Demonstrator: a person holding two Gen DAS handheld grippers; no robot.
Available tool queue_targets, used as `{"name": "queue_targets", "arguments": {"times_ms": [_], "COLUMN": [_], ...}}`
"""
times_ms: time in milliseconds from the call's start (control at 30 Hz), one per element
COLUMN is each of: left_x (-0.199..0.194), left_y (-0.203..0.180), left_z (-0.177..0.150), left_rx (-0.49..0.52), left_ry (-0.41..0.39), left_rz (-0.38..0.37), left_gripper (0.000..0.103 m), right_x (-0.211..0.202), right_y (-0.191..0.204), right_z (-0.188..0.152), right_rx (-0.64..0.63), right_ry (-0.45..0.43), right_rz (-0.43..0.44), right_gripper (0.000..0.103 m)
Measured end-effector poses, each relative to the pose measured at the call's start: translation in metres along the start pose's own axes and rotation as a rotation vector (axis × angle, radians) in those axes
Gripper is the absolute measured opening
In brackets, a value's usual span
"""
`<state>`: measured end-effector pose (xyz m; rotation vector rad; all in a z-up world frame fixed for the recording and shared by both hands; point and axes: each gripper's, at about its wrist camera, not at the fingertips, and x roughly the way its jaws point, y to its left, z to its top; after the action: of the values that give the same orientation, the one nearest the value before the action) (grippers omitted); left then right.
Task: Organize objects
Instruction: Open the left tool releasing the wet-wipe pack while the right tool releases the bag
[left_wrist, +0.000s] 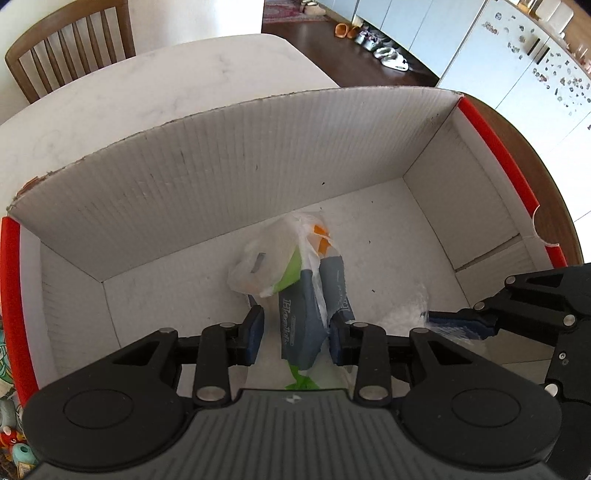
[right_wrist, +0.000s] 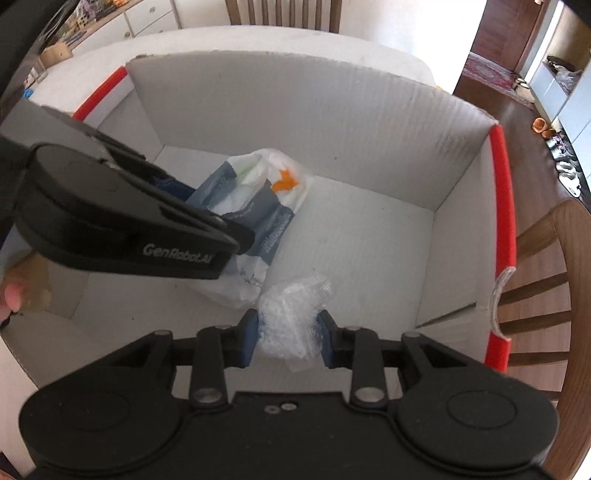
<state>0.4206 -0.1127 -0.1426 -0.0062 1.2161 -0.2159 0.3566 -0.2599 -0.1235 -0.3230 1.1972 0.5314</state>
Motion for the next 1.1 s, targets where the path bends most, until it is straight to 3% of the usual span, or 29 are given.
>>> {"name": "queue_targets", "arguments": {"times_ms": [233,467,600,1100], "left_x": [-0.002,-0.019,-0.032,-0.094], "left_y": [0.000,-0.005,-0.006,-0.006], "left_z": [0.001,0.001,0.008,-0.014], "left_rx": [-0.010,-0.015,-0.017,-0.013], "left_ry": [-0.006,-0.051,-0.075,-0.218], "left_rz": [0.010,0.026,0.026,0.005], "left_gripper": [0.040,0.057,0.057,0.057], "right_x": [-0.003,-0.014,-0.022,-0.072], "right_y": [-0.004,-0.011,-0.012,-0.017], "right_z": [-0.002,-0.008,-0.008,-0.022], "right_rx": [0.018,0.041,0.032,0.108], "right_ry": [0.001,-0.036,-0.061,-0.198], "right_rz": [-0.008,-0.006,0.000,0.057], "right_gripper": [0.034,0.047,0.056,0.062]}}
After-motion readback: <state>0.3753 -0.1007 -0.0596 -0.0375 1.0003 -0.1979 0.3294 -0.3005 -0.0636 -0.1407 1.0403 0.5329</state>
